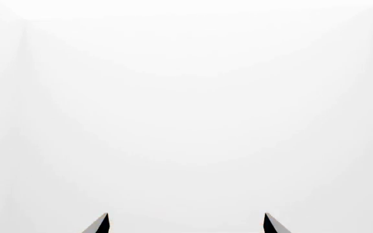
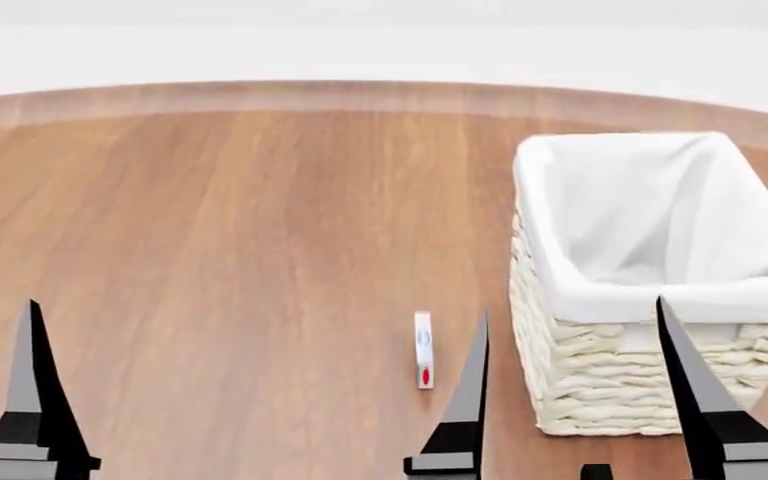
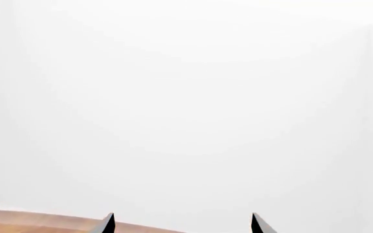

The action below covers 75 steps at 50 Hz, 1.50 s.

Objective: Pick up the alphabet soup and the cream cheese box, and put them in the basket.

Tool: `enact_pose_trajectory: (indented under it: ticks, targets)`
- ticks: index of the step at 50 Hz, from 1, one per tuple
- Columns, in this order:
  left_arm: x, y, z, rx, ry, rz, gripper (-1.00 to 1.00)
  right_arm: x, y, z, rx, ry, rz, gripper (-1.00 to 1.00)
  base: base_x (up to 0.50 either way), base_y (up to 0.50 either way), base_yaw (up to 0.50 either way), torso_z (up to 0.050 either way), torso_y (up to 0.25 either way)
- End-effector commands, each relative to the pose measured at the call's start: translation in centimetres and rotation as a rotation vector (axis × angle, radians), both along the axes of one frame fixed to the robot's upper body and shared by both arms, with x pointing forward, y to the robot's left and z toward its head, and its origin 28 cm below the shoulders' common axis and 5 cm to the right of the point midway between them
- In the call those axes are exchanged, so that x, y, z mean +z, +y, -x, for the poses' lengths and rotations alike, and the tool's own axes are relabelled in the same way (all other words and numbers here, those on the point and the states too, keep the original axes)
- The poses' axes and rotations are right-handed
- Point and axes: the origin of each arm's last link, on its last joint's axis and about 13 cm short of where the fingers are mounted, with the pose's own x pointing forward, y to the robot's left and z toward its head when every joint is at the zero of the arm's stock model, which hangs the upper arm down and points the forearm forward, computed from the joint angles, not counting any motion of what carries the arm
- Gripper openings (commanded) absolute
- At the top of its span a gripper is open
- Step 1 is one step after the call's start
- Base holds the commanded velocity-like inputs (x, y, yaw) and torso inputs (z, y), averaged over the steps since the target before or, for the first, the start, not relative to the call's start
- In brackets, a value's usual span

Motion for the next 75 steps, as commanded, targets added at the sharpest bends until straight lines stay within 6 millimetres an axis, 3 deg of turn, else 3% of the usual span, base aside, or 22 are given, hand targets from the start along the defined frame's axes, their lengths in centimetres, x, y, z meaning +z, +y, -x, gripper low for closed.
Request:
enact_pose_trajectory:
  ticks: [1, 56, 75]
  targets:
    - [-0.1, -0.04, -0.03, 0.0, 0.003, 0.001, 1.0, 0.06, 0.0, -0.01, 0.0, 0.001, -0.001, 1.0, 0.17, 0.0, 0.0, 0.0, 0.0]
    - [-0.3, 0.06, -0.06, 0.017, 0.01, -0.024, 1.0, 0.12, -0.03, 0.02, -0.014, -0.017, 0.0, 1.0, 0.16, 0.0, 0.0, 0.0, 0.0]
    - [-0.39, -0.04, -0.06, 0.02, 0.019, -0.027, 1.0, -0.01, -0.1, 0.04, -0.012, -0.012, -0.004, 1.0, 0.0, 0.0, 0.0, 0.0, -0.172]
